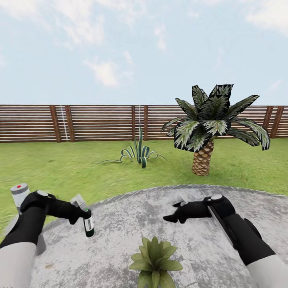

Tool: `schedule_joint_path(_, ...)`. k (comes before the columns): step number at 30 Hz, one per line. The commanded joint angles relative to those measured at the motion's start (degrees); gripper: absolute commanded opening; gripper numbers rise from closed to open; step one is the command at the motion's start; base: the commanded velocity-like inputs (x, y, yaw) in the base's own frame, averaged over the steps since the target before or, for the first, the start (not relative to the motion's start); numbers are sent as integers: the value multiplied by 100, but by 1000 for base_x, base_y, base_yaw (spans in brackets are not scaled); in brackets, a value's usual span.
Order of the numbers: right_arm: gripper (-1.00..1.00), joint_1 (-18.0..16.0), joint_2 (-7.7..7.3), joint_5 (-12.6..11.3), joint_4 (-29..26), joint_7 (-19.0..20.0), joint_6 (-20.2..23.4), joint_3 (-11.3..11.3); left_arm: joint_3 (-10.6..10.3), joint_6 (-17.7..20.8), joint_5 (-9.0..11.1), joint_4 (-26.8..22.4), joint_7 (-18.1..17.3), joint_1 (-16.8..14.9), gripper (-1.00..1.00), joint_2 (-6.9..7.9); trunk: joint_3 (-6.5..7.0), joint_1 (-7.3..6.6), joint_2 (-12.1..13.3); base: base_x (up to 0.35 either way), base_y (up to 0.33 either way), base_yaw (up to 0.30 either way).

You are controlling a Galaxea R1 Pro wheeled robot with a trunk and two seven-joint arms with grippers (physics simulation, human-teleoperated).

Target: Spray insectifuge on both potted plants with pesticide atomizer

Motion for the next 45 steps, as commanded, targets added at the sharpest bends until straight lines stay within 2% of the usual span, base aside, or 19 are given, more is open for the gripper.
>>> schedule_joint_path(1,100,-5,-135,12,51,27,37,-323,227,64,-38,-4,-44,-6,-100,-4,-7,0,-4,0,0,0)
schedule_joint_path(3,100,-7,-266,21,126,24,37,-1066,542,73,-39,-4,-44,-6,-100,-4,-7,0,-4,0,0,0)
schedule_joint_path(4,100,-7,-285,23,136,24,37,-1270,599,74,-39,-4,-44,-4,-100,-4,-7,0,-4,0,0,0)
schedule_joint_path(5,100,-7,-320,30,158,27,37,-1883,728,84,-39,-4,-44,-1,-100,-7,-7,0,-4,0,0,0)
schedule_joint_path(8,100,-8,-348,48,173,20,11,-2959,829,304,-42,2,-44,16,-100,-24,-7,0,-4,0,0,0)
schedule_joint_path(10,100,-8,-348,63,177,13,3,-3386,837,529,-45,3,-44,27,-100,-38,-7,0,-4,0,0,0)
schedule_joint_path(11,100,1,-322,182,202,-1,-5,-3831,840,833,-49,9,-44,36,-100,-85,-7,0,-4,0,0,0)
schedule_joint_path(12,100,4,-311,239,216,-4,-7,-3914,839,894,-52,12,-44,38,-100,-100,-7,0,-4,0,0,0)
schedule_joint_path(14,100,30,-278,590,343,-14,-12,-4164,834,1054,-144,39,-44,46,-100,-162,-7,0,-4,0,0,0)
schedule_joint_path(16,100,90,-249,1056,664,-30,-21,-4559,826,1137,-591,182,-44,52,-100,-308,-7,0,-4,0,0,0)
schedule_joint_path(19,100,118,-230,1448,1163,-300,-439,-5599,826,1275,-1700,533,-44,52,-100,-670,-7,0,-4,0,0,0)
schedule_joint_path(20,100,120,-228,1550,1255,-477,-644,-5750,827,1344,-1911,591,-44,52,-100,-755,-7,0,-4,0,0,0)
schedule_joint_path(22,100,122,-226,1700,1415,-797,-930,-5891,828,1495,-2143,647,-44,50,-100,-837,-7,0,-4,0,0,0)
schedule_joint_path(23,100,123,-207,1794,1598,-1166,-1128,-5964,830,1693,-2274,677,-44,48,-100,-879,-7,0,-4,0,0,0)
schedule_joint_path(25,100,124,-167,1861,1922,-1777,-1278,-6016,839,2036,-2367,695,-44,47,-100,-897,-7,0,-4,0,0,0)
schedule_joint_path(27,100,124,-155,1877,2199,-2008,-1321,-6030,842,2168,-2398,699,-44,47,-100,-894,-7,0,-4,0,0,0)
schedule_joint_path(32,100,124,-155,1876,2872,-2140,-1341,-6041,838,2262,-2432,776,-44,53,-100,-883,-7,0,-4,0,0,0)
schedule_joint_path(40,100,124,-161,1871,3749,-2183,-1348,-6043,777,2253,-2434,2055,-44,55,-100,-753,-26,0,-4,0,0,0)
schedule_joint_path(45,100,124,-164,1867,3960,-2192,-1400,-6041,708,2244,-2426,2213,-24,55,-100,-729,-68,0,-4,0,0,0)
